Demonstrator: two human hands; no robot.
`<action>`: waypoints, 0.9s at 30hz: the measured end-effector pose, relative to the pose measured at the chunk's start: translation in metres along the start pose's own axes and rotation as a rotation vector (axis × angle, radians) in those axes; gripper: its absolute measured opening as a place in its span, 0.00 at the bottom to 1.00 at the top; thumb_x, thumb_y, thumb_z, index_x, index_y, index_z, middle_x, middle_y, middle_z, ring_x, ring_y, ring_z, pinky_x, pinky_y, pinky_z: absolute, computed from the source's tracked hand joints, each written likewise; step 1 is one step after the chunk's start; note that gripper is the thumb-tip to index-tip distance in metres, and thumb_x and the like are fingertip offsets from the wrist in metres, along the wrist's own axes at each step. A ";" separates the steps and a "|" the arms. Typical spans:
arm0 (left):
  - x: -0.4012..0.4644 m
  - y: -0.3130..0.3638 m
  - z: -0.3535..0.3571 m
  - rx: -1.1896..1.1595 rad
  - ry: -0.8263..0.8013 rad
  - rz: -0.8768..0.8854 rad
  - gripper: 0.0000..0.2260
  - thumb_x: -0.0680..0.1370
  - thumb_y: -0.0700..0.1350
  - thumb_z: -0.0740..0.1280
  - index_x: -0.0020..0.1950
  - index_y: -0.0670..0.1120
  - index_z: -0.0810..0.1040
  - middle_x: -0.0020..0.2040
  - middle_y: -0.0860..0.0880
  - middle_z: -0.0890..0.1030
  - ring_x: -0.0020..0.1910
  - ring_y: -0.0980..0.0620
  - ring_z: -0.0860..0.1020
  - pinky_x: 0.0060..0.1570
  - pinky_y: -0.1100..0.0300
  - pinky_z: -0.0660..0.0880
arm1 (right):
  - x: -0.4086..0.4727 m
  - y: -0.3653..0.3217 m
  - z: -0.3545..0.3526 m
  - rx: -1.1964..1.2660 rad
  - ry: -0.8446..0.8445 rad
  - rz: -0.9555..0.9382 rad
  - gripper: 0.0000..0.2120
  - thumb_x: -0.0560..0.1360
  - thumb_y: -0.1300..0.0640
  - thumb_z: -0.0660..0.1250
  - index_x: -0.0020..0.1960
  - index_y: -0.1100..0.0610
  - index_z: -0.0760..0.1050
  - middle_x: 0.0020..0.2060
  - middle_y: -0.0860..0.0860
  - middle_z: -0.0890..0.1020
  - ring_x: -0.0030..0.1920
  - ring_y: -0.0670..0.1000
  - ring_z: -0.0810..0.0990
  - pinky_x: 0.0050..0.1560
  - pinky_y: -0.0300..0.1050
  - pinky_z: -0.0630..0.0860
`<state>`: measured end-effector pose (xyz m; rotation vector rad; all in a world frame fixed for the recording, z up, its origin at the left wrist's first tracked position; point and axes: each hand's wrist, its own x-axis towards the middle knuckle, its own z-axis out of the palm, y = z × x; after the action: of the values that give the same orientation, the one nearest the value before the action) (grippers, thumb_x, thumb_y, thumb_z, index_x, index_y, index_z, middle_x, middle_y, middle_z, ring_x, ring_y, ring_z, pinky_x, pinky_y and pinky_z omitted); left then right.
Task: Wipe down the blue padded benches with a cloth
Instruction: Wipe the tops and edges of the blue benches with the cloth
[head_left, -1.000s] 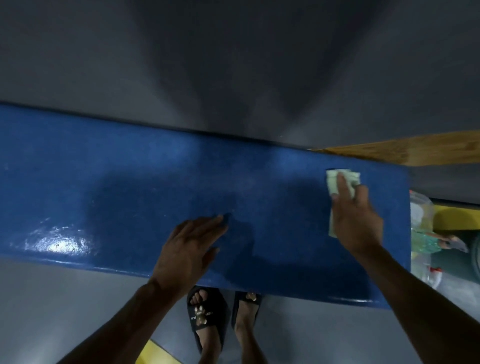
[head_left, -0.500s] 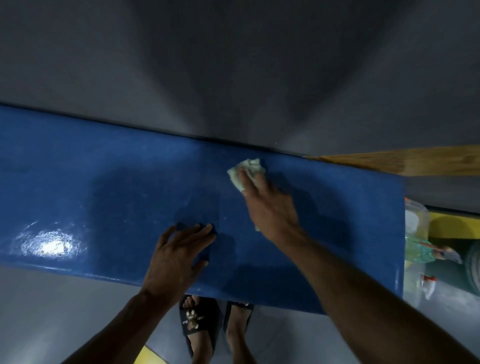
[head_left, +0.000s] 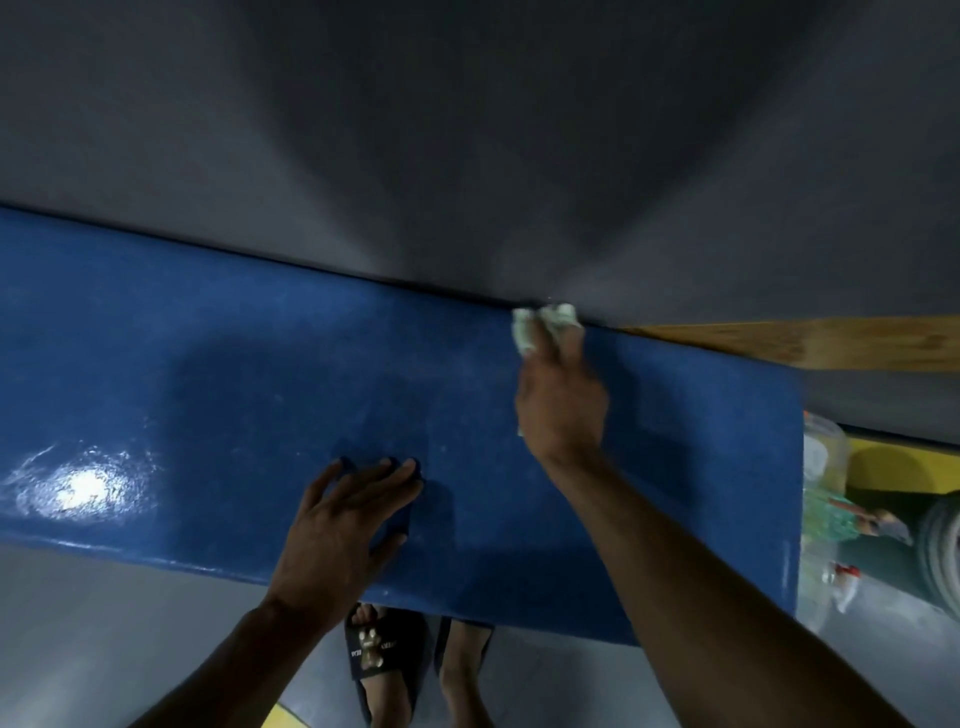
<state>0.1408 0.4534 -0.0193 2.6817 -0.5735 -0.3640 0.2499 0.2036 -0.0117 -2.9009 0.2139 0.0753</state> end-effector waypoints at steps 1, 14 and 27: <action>0.000 0.000 0.000 -0.001 -0.008 -0.004 0.33 0.64 0.49 0.82 0.69 0.54 0.76 0.71 0.58 0.72 0.70 0.56 0.68 0.70 0.47 0.60 | 0.003 -0.007 -0.002 -0.012 -0.034 -0.085 0.27 0.77 0.59 0.64 0.73 0.47 0.63 0.71 0.54 0.65 0.52 0.54 0.81 0.37 0.48 0.82; 0.000 -0.004 0.002 -0.031 -0.015 0.002 0.25 0.73 0.56 0.62 0.70 0.55 0.74 0.71 0.59 0.72 0.68 0.53 0.73 0.71 0.46 0.62 | -0.029 0.182 -0.042 -0.036 0.118 0.470 0.24 0.79 0.44 0.48 0.73 0.50 0.62 0.67 0.61 0.66 0.50 0.69 0.78 0.45 0.57 0.73; 0.004 0.003 -0.007 -0.001 -0.080 -0.022 0.25 0.73 0.57 0.60 0.68 0.54 0.77 0.70 0.57 0.74 0.67 0.53 0.72 0.69 0.49 0.62 | -0.020 0.048 -0.017 0.024 -0.073 -0.254 0.27 0.72 0.57 0.67 0.70 0.45 0.71 0.63 0.51 0.76 0.39 0.51 0.81 0.37 0.42 0.77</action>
<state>0.1455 0.4513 -0.0121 2.6838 -0.5675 -0.4791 0.2237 0.1567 -0.0045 -2.8684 -0.1653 0.1340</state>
